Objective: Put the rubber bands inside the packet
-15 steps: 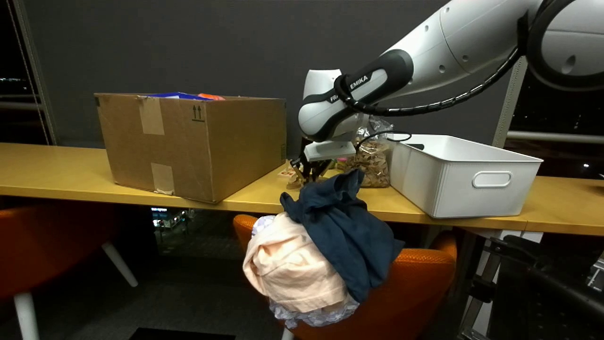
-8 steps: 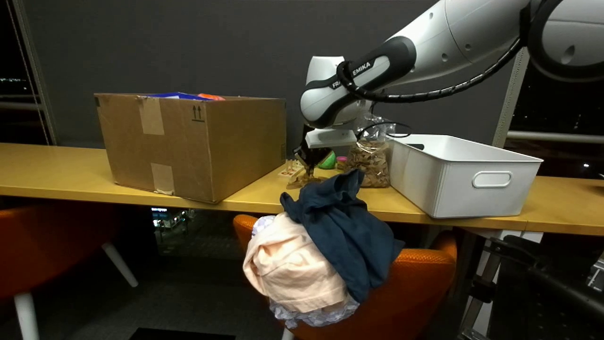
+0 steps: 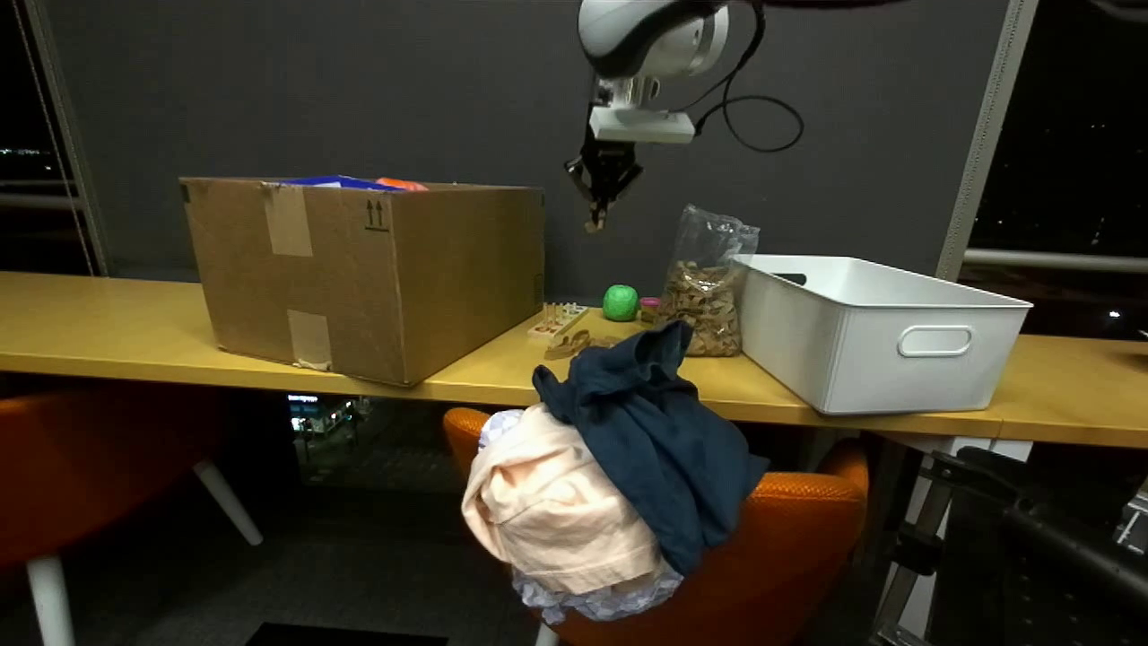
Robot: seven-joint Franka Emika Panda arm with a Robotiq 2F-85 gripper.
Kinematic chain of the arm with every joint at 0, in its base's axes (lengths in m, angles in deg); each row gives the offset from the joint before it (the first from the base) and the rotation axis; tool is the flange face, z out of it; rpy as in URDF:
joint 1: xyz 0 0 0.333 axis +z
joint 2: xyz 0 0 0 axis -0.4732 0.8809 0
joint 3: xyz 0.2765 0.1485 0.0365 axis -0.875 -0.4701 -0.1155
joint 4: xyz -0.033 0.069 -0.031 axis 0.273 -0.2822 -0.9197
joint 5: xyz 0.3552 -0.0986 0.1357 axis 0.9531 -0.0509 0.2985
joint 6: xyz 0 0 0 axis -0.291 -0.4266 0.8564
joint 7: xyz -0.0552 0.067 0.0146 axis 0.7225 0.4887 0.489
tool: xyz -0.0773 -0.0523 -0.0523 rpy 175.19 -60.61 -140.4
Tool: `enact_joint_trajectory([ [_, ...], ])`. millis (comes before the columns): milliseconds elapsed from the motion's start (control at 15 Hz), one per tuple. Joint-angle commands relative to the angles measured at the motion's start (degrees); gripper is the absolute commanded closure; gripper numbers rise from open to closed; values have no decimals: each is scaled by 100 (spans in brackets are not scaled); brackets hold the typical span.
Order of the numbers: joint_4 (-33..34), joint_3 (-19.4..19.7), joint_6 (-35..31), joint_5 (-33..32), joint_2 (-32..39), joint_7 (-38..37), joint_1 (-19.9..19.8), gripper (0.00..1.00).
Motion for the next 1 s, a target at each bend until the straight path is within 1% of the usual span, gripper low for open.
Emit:
enact_joint_trajectory([
  [0,-250,53,726,8,-733,98,-140,99],
  [200,-392,245,1226,-83,-1058,-29,-309,99],
  [333,-562,342,1327,-106,-1190,-66,-413,99],
  [733,-1462,512,1061,-54,-1329,-210,-665,99],
  [933,-1964,579,629,-81,-1325,-365,-677,99],
])
